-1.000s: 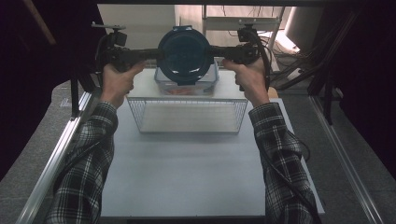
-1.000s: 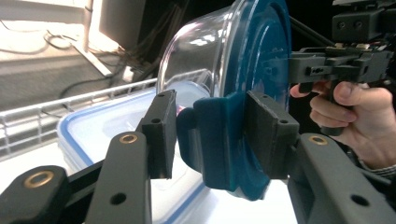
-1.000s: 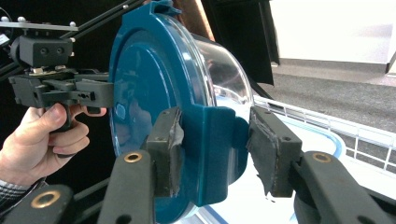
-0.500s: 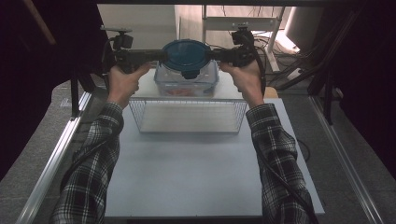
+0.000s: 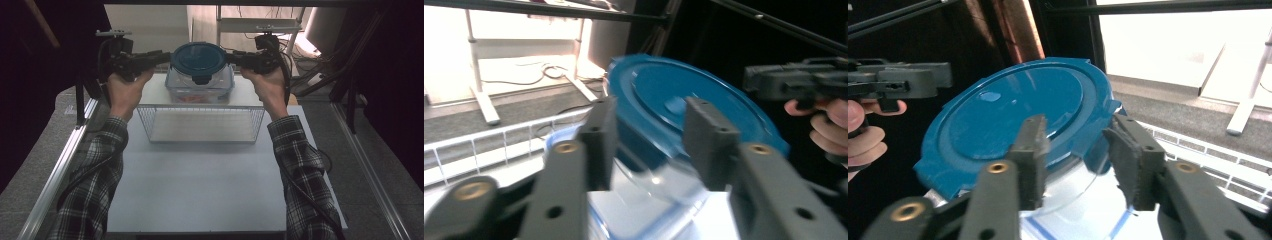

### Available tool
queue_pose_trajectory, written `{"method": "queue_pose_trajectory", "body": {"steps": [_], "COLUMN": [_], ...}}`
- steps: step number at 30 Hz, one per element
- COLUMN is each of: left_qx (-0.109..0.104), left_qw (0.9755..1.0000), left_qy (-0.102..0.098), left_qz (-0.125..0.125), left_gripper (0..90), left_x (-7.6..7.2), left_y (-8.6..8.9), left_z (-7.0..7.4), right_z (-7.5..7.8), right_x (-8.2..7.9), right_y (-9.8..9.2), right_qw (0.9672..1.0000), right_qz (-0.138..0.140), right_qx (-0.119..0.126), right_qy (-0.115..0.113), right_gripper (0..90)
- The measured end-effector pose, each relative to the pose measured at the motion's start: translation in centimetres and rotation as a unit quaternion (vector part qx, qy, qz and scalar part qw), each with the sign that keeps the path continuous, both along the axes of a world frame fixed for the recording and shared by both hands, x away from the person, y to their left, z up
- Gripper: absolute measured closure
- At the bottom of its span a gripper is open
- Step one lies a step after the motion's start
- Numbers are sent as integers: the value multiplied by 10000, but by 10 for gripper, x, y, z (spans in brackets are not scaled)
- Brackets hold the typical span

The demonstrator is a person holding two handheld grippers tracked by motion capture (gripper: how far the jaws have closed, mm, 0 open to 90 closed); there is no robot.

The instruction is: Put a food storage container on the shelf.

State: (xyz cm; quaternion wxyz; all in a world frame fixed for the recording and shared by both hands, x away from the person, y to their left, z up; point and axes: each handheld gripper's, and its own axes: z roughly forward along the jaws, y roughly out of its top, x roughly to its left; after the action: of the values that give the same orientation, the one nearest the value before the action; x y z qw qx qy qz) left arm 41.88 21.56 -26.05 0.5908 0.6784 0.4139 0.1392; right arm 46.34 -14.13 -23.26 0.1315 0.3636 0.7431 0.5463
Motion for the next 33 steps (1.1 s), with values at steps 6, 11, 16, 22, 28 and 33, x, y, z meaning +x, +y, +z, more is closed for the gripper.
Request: {"method": "queue_pose_trajectory", "body": {"steps": [6,11,16,22,28,33], "left_qx": [451,359,346,289,204,495], "left_qw": [9980,9987,9988,9989,9987,9968], "left_qy": [179,235,317,363,379,362], "left_qz": [-411,-258,-126,-96,-276,-519], "left_gripper": [876,894,897,881,673,472], "left_x": [-9,2,12,16,3,-9], "left_y": [-13,-17,-17,-17,-19,-31], "left_z": [-18,-18,-15,-16,-26,-37], "right_z": [-10,-20,-20,-21,-24,-34], "right_x": [-11,-8,-3,-3,-10,-21], "right_y": [0,6,5,6,0,0], "right_qw": [9990,9983,9989,9988,9990,9985], "right_qz": [227,183,111,30,64,151], "right_qx": [-395,-554,-434,-489,-450,-525], "right_qy": [19,78,98,58,1,-52], "right_gripper": [826,861,867,842,662,476]}}
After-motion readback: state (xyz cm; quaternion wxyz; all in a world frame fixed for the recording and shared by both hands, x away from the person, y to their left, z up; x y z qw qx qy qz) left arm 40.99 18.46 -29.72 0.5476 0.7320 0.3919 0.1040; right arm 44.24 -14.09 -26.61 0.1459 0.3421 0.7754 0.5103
